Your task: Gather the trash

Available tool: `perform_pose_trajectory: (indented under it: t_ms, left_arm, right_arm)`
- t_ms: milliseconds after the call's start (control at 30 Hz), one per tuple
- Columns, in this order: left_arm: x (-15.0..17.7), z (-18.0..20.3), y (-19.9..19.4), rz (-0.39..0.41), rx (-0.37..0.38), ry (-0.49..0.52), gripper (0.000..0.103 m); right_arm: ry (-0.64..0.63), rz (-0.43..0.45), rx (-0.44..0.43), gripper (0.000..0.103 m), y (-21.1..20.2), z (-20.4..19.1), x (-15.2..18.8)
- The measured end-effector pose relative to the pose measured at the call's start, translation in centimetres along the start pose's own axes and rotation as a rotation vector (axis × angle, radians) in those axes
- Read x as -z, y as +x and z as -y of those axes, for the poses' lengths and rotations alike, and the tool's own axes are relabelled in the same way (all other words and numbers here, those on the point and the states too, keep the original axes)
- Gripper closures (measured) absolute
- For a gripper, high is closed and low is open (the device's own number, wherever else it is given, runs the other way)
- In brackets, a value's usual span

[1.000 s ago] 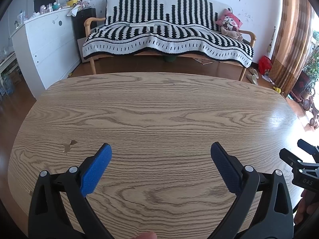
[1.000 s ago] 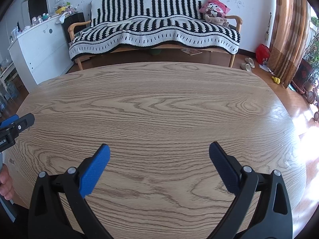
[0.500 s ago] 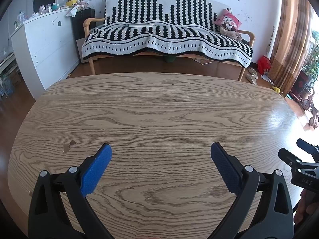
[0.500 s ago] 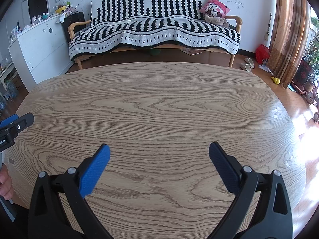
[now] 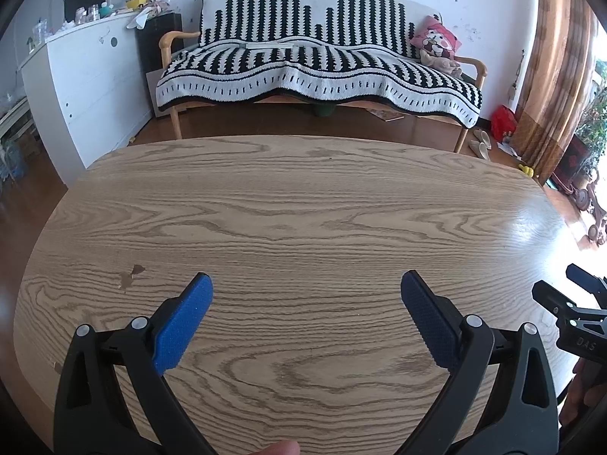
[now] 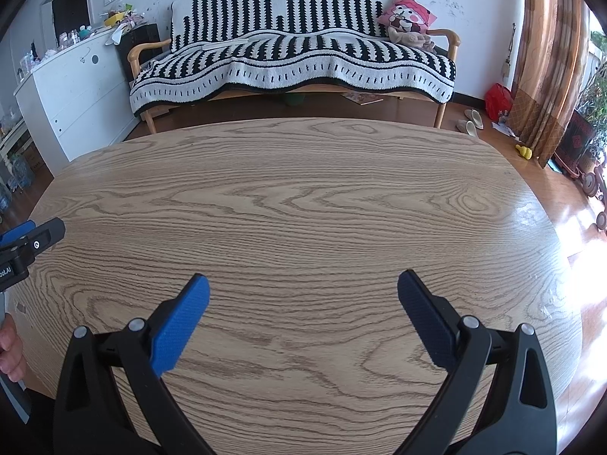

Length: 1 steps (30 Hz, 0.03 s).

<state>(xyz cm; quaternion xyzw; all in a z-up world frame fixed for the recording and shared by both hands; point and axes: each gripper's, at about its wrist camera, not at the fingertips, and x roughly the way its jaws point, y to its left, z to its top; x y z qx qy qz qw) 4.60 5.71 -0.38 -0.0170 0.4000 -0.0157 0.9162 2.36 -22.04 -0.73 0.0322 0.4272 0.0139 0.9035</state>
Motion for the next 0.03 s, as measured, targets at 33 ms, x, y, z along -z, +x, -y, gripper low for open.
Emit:
perform_pose_trajectory:
  t_ms: [33]
  left_arm:
    - [0.01, -0.04, 0.02, -0.002, 0.000, 0.000, 0.007]
  right_arm:
    - [0.000, 0.000, 0.000, 0.007, 0.03, -0.16, 0.00]
